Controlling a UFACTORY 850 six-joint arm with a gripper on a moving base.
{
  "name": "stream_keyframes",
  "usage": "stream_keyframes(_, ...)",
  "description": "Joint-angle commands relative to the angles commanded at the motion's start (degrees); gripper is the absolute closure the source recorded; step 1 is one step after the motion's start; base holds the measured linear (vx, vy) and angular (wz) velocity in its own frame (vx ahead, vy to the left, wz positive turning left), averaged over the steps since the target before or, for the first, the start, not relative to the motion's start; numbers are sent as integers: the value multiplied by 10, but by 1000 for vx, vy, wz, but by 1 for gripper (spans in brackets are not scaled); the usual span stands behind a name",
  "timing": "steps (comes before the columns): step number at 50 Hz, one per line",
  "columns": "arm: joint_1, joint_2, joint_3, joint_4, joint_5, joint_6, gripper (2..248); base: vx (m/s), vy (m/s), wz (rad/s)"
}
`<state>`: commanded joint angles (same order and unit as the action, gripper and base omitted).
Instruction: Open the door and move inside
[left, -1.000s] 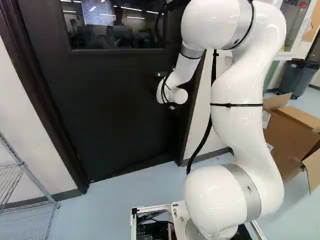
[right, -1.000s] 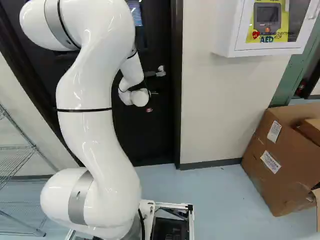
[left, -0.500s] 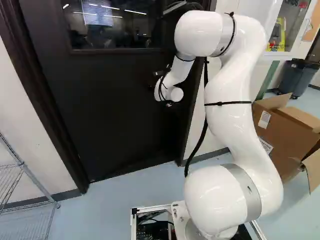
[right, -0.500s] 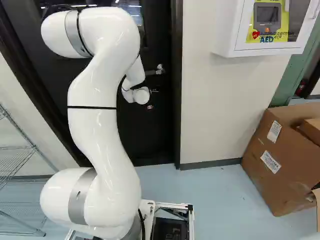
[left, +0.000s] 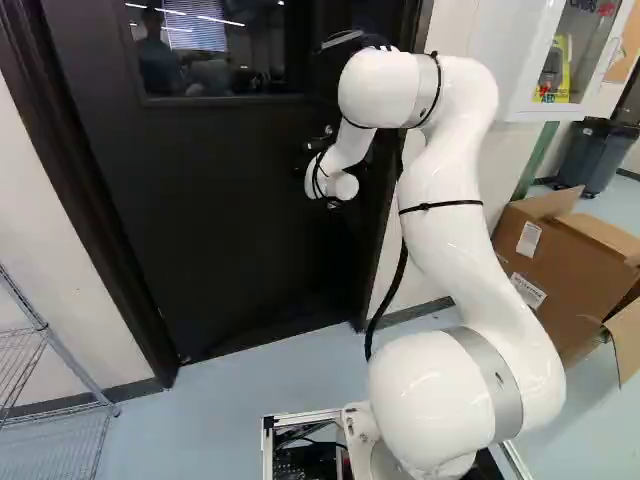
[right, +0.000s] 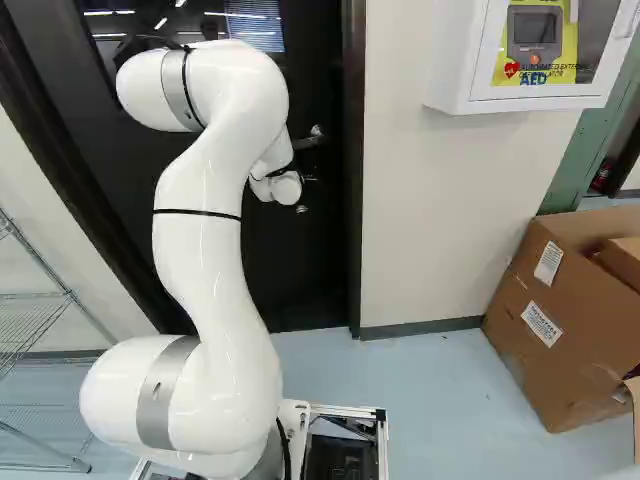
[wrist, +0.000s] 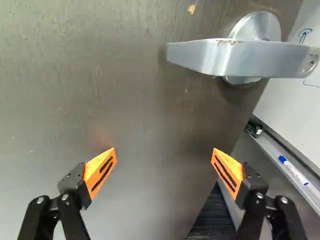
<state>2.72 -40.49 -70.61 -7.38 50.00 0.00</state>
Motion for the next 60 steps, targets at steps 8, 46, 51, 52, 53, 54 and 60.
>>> stream_keyframes(8, 0, -21, -30, 0, 0, 0, 3, 0, 0, 0)
stream_keyframes(46, 3, -71, -100, 0, 0, 0, 3, 0, 0, 0)
stream_keyframes(51, 3, -66, -94, 3, 0, 0, 3, 0, 0, 0)
stream_keyframes(52, 3, -65, -91, 3, 0, 0, 3, 0, 0, 0)
stream_keyframes(53, 3, -63, -89, 4, 0, 0, 3, 0, 0, 0)
stream_keyframes(54, 3, -61, -86, 5, 0, 0, 3, 0, 0, 0)
stream_keyframes(60, 3, -47, -66, 11, 0, 0, 3, 0, 0, 0)
